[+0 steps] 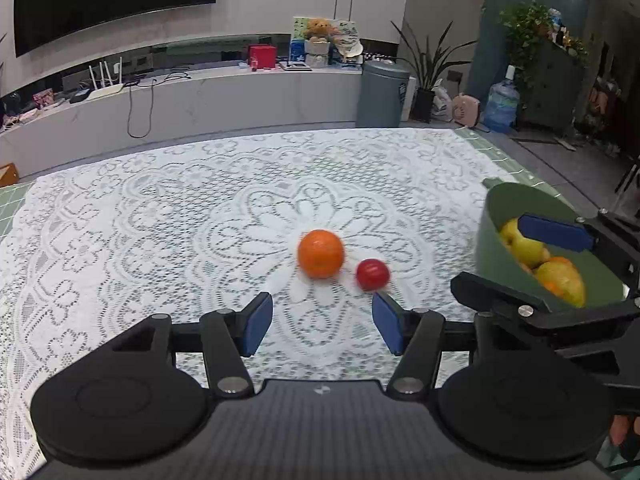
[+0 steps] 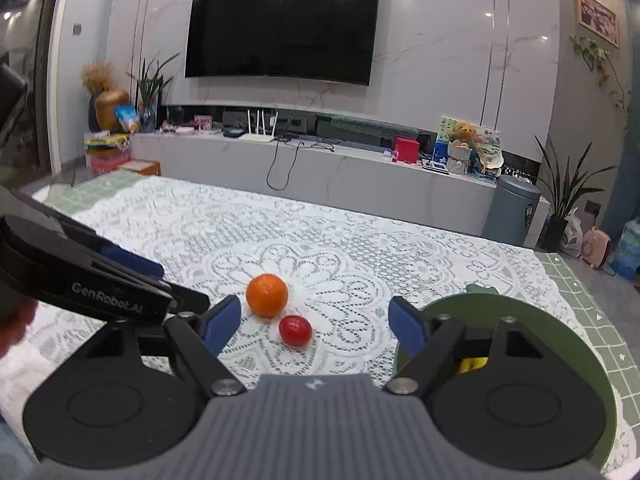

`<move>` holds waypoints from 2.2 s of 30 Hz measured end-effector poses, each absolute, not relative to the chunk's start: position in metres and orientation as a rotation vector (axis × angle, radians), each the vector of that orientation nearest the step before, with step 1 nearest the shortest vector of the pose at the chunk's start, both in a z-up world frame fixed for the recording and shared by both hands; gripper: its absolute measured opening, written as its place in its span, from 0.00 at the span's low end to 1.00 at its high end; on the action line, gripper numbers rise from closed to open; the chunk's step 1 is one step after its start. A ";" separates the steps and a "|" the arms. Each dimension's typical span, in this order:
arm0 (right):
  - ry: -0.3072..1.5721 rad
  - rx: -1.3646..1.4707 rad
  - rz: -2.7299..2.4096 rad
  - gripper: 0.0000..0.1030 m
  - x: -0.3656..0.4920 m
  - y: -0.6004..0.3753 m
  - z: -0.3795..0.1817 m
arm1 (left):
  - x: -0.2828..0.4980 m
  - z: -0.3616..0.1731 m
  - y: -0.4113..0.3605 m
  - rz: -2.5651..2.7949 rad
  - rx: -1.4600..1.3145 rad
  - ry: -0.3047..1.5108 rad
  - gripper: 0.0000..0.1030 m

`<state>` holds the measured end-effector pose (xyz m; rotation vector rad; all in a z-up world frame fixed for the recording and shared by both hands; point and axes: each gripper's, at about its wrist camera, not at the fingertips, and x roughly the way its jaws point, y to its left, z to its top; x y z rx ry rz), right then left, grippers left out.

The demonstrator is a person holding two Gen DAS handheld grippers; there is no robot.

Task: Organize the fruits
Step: 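Withdraw both tools toward the last orange and red plum, then grasp the last orange with the left tool while the right tool grasps the red plum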

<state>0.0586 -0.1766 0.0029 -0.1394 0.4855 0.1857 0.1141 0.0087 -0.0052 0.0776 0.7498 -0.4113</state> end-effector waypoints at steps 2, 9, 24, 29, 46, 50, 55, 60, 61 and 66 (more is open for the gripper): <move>0.495 -0.143 0.190 0.67 0.063 -0.174 0.000 | 0.116 -0.008 0.008 -0.417 0.078 0.744 0.63; 0.534 -0.177 0.201 0.47 0.082 -0.168 -0.014 | 0.130 -0.016 0.007 -0.426 0.046 0.747 0.54; 0.631 -0.162 0.214 0.30 0.127 -0.159 -0.049 | 0.162 -0.037 0.012 -0.439 -0.040 0.774 0.55; 0.640 -0.144 0.233 0.29 0.135 -0.158 -0.056 | 0.169 -0.044 0.005 -0.462 -0.041 0.781 0.55; 0.664 -0.222 0.224 0.27 0.149 -0.148 -0.070 | 0.190 -0.060 -0.003 -0.471 -0.079 0.771 0.63; 0.663 -0.234 0.221 0.27 0.148 -0.146 -0.073 | 0.193 -0.062 -0.006 -0.474 -0.083 0.770 0.63; 0.666 -0.244 0.219 0.27 0.148 -0.145 -0.074 | 0.194 -0.064 -0.005 -0.484 -0.091 0.765 0.59; 0.662 -0.247 0.221 0.26 0.148 -0.146 -0.075 | 0.194 -0.067 -0.007 -0.483 -0.091 0.768 0.49; 0.662 -0.246 0.222 0.26 0.148 -0.146 -0.075 | 0.194 -0.067 -0.007 -0.483 -0.089 0.768 0.49; 0.663 -0.234 0.227 0.25 0.147 -0.148 -0.073 | 0.191 -0.064 -0.008 -0.485 -0.079 0.771 0.48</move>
